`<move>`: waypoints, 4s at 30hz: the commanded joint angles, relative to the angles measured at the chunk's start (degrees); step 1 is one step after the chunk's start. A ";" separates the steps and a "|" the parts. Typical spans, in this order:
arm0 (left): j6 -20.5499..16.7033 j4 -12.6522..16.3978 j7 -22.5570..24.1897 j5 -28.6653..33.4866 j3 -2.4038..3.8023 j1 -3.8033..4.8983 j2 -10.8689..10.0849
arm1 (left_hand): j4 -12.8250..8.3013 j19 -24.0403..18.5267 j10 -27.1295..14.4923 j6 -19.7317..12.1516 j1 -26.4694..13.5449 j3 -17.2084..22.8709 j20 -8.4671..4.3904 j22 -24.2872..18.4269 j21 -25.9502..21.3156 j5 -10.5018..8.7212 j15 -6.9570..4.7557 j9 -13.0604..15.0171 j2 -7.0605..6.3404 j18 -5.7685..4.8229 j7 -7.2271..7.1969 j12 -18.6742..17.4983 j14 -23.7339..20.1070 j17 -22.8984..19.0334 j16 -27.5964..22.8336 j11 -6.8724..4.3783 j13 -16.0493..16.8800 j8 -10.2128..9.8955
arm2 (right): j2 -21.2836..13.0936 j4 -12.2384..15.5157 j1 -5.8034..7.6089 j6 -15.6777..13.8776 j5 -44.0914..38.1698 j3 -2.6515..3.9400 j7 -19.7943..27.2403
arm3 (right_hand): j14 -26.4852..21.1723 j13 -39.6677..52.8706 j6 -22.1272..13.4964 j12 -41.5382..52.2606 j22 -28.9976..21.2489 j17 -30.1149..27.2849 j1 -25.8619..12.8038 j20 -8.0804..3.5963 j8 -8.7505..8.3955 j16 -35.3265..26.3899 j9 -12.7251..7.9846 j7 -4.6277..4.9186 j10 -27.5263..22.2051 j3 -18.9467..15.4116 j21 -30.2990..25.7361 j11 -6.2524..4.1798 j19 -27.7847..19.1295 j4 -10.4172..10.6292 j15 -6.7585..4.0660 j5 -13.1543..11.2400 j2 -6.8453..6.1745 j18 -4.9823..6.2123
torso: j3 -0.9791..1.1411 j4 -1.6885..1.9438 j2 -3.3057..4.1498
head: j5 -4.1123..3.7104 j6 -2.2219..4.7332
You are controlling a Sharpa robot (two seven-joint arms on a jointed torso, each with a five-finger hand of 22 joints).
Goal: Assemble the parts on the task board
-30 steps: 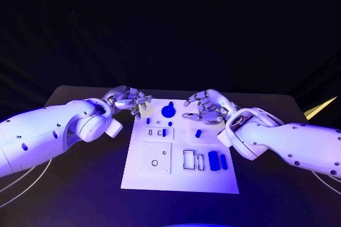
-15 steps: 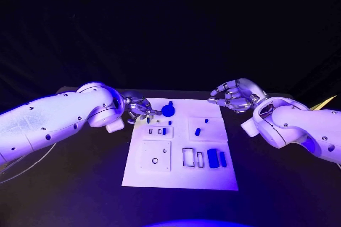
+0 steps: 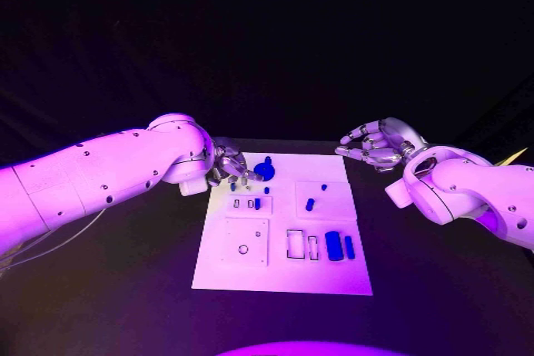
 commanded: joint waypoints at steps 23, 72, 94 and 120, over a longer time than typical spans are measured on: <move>6.83 -6.36 -1.61 -1.11 -2.26 0.40 6.32 | 0.46 1.39 1.85 -2.37 -0.94 -4.67 0.36 2.65 2.55 0.97 0.40 0.52 2.23 -1.60 0.55 1.87 3.12 8.43 2.07 0.45 2.84 -3.13 | 1.30 -1.51 0.00 -1.20 -0.11 0.01 0.22 | 3.60 -5.03 -2.40 -4.97 4.10 6.34 -0.11 -0.58 0.91 -4.40 1.01 0.16 -4.70 -3.23 -8.41 0.12 -1.24 0.38 -0.24 0.58 0.76 2.38 | -0.12 -0.11 0.26 | 0.07 -0.40; 10.19 -7.37 -1.92 1.47 -3.16 -0.28 7.08 | 0.12 1.12 1.77 0.40 4.71 -0.94 0.69 3.55 3.38 1.09 0.39 1.25 4.41 -1.65 0.24 1.99 3.19 8.72 2.31 0.27 3.44 -5.03 | 2.32 -2.41 -0.23 -0.89 0.14 -0.02 0.20 | 3.43 -5.89 -2.40 -5.79 3.55 5.72 0.15 -0.58 1.13 -4.99 1.15 0.13 -5.10 -3.35 -9.42 0.09 -1.45 0.36 -0.27 0.60 1.04 2.52 | -0.12 -0.05 0.21 | 0.02 -1.21; 10.46 -7.39 -1.83 1.93 -3.16 -0.29 7.02 | 0.07 1.16 1.95 0.89 6.63 0.94 0.53 3.89 3.60 0.92 0.09 2.61 3.70 -1.71 -0.14 1.96 3.27 8.87 2.39 -0.09 3.64 -4.60 | 2.52 -2.52 -0.28 -0.50 0.13 -0.03 -0.03 | 3.47 -5.78 -2.37 -5.63 3.63 5.81 0.28 -0.60 1.18 -4.95 1.18 0.11 -4.92 -3.32 -9.23 0.06 -1.35 0.33 -0.29 0.61 1.14 2.47 | -0.15 -0.03 0.24 | 0.00 -1.42; 10.98 -7.78 -1.78 2.94 -3.23 -0.43 7.18 | -0.77 1.16 2.03 0.67 10.66 7.31 0.25 4.26 3.91 0.87 -0.27 4.83 2.76 -1.77 -0.50 1.51 3.42 9.17 2.56 -0.47 3.65 -5.13 | 2.57 -2.53 -0.28 0.00 0.12 -0.03 -0.17 | 3.49 -5.69 -2.33 -5.47 3.66 5.82 0.36 -0.62 1.25 -4.97 1.22 0.08 -4.70 -3.33 -9.14 0.03 -1.27 0.32 -0.32 0.60 1.22 2.45 | -0.08 0.00 0.21 | -0.03 -1.73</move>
